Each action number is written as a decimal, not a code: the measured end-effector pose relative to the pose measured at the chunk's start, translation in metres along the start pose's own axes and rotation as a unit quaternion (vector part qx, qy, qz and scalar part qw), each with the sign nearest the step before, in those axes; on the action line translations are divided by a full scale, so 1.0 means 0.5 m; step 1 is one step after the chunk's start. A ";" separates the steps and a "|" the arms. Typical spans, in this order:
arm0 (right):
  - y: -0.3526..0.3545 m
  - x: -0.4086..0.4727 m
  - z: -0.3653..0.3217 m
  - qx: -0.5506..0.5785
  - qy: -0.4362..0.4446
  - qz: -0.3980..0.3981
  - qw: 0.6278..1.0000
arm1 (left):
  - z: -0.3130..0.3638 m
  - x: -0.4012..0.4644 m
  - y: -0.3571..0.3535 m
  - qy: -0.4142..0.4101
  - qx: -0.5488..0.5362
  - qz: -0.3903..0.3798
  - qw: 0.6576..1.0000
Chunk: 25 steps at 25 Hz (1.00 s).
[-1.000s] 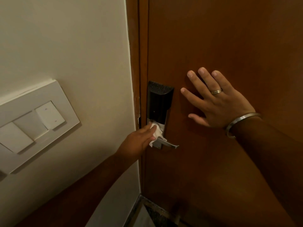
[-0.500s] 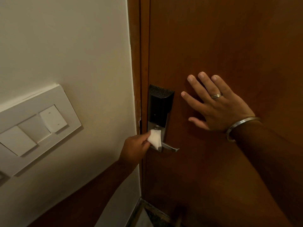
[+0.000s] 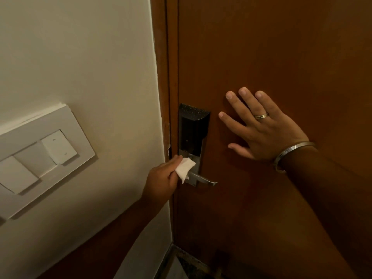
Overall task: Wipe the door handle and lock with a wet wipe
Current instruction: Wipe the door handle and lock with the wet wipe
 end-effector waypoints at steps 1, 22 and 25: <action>-0.001 0.001 0.000 0.001 -0.001 0.003 1.000 | 0.004 -0.002 -0.006 -0.019 0.021 -0.031 0.999; -0.004 -0.002 -0.007 0.017 -0.009 -0.004 1.000 | 0.100 0.002 -0.039 -0.190 0.222 -0.233 0.928; -0.003 -0.005 -0.002 0.017 0.000 -0.013 1.000 | 0.078 0.045 0.016 -0.183 0.205 -0.231 0.933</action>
Point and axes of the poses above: each hand's wrist, its own x-axis towards the middle knuckle, its own y-axis out of the back of the hand, z = x × y, the point moved 2 cm from there along x, towards the middle knuckle, and after that the axes turned 6 degrees about -x, right-handed, at the moved point
